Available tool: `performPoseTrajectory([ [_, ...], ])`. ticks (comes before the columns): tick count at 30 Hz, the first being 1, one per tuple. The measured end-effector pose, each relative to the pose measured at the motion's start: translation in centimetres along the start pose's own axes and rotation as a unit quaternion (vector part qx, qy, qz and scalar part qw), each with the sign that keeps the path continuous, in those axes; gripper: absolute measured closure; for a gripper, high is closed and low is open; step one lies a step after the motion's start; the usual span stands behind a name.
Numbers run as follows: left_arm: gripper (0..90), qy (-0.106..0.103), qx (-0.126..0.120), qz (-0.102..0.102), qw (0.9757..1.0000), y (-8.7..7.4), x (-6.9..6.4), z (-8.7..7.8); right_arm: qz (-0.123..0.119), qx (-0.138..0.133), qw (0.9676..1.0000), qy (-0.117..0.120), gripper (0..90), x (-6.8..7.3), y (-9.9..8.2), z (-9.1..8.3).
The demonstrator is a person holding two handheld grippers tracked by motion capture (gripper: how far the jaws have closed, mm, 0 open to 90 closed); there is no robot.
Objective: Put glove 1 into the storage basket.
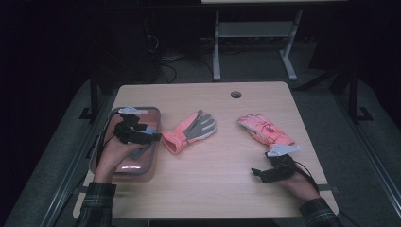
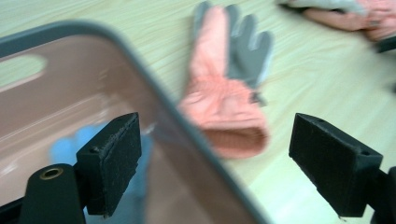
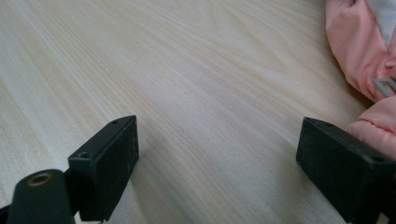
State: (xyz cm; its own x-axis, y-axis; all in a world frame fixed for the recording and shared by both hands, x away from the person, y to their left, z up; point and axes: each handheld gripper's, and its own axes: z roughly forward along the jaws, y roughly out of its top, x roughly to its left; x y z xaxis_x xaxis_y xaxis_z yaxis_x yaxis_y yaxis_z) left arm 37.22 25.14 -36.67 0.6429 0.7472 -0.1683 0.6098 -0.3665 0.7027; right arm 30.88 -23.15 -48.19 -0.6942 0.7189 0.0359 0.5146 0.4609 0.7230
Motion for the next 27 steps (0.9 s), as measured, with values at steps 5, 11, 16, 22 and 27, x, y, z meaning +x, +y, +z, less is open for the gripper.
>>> performPoseTrajectory([
  [5, 17.0, -0.015, -0.008, 0.02, 0.9996, 0.7, -1.9, 0.4, 0.0, 0.0, 1.0, 0.0, 12.5, 0.0, 0.0, 0.0],
  [11, 38.3, -0.028, -0.004, 0.046, 0.9985, 1.7, -3.5, 1.8, 0.0, 0.0, 1.0, -0.001, 12.5, 0.0, 0.0, 0.0],
  [16, 69.1, -0.032, 0.006, 0.057, 0.9979, 2.5, -4.3, 3.3, 0.001, 0.0, 1.0, -0.001, 12.4, 0.0, 0.0, 0.0],
  [22, 89.6, -0.018, 0.02, 0.059, 0.9979, 3.6, -5.4, 5.7, 0.002, 0.001, 1.0, -0.001, 12.4, 0.1, 0.0, 0.0],
  [27, 89.6, 0.014, 0.04, 0.081, 0.9958, 4.2, -6.2, 8.6, 0.0, 0.0, 1.0, -0.001, 12.3, 0.0, 0.0, 0.0],
])
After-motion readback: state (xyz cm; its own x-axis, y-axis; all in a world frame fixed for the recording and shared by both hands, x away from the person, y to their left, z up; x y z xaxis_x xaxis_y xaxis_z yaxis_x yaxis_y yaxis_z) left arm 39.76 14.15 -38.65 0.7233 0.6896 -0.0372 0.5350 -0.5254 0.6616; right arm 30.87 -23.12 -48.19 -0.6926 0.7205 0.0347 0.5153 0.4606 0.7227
